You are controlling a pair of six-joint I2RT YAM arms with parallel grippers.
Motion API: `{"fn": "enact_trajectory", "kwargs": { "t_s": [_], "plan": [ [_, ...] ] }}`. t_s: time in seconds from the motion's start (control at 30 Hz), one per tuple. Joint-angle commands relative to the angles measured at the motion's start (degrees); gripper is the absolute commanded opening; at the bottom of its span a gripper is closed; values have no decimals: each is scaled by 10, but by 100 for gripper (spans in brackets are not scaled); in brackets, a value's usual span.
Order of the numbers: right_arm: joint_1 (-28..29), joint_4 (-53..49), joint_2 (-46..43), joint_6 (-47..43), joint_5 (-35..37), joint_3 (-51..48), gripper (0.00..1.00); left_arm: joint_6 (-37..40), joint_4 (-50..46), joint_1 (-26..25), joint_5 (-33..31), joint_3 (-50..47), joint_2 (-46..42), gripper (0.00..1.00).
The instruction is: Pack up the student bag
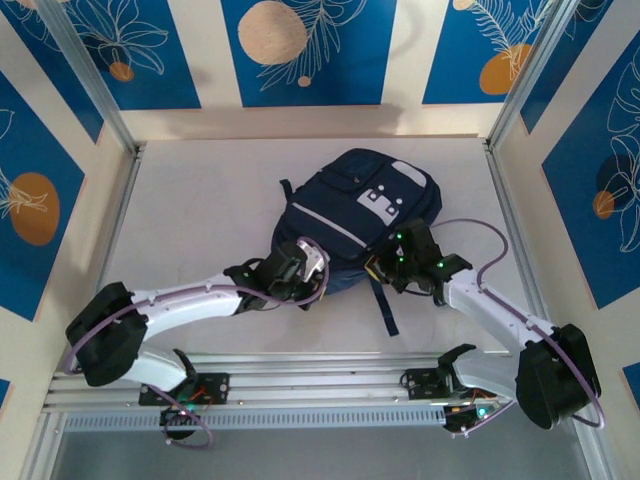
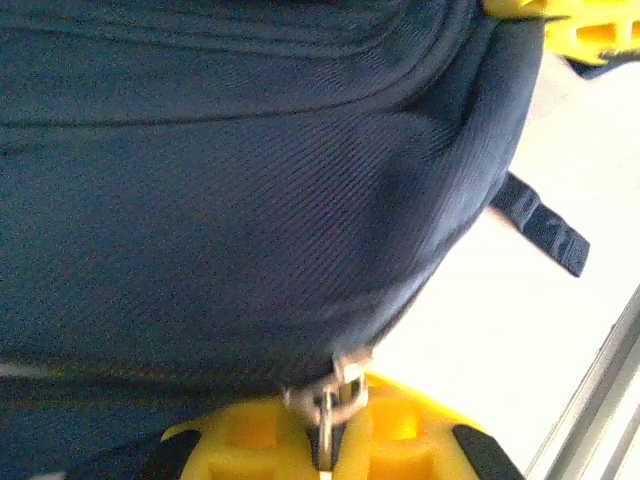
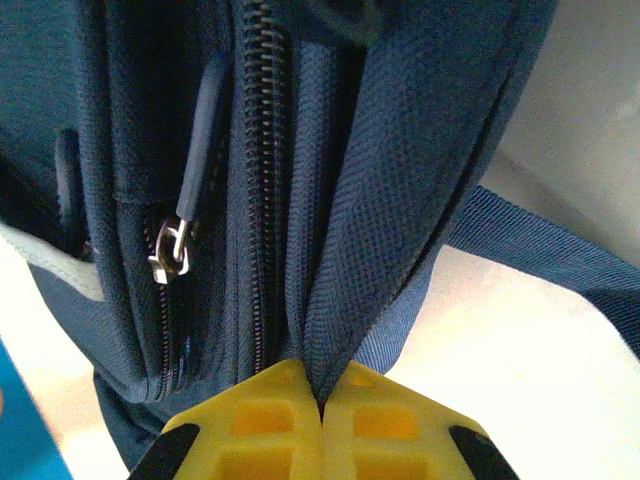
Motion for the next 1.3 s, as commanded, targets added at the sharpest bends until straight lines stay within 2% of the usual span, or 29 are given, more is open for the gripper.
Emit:
{"fn": "enact_trajectory", "kwargs": {
  "t_s": [0.0, 0.17, 0.37, 0.43, 0.5, 0.57, 0.63, 0.73, 0.87, 0.97, 1.0, 1.1, 1.27],
  "plan": [
    [-43, -81, 9, -57, 121, 20, 0, 4, -60, 19, -15, -15, -29, 0],
    [-58, -114, 22, -91, 150, 47, 0, 1, -64, 26, -4, -17, -38, 0],
    [-62, -93, 31, -117, 106, 60, 3, -4, -47, 26, 35, -4, -11, 0],
    [-56, -88, 26, -122, 87, 62, 12, -8, -40, 26, 44, -1, 0, 0],
    [-42, -100, 16, -137, 86, 75, 31, -11, -34, 26, 51, 3, 8, 0],
    [-27, -126, 2, -144, 96, 89, 46, -9, -29, 25, 57, 3, 10, 0],
    [-14, -145, -20, -143, 95, 97, 53, -9, -26, 25, 61, 2, 11, 0],
    [5, -147, -53, -113, 61, 87, 55, -6, -23, 25, 59, 0, 12, 0],
    [48, -96, -73, -13, 3, 42, 57, -7, -16, 25, 59, 0, 15, 0],
    [92, -60, -67, 70, 3, 16, 66, -6, -15, 26, 55, 3, 19, 0],
    [102, -46, -62, 94, 4, 9, 66, -7, -14, 26, 54, 3, 19, 0],
    [125, -1, -50, 143, 13, -14, 65, -9, -10, 25, 55, 3, 21, 0],
    [145, 3, -9, 172, 60, -2, 59, -17, 3, 25, 65, -4, 20, 0]
  ]
}}
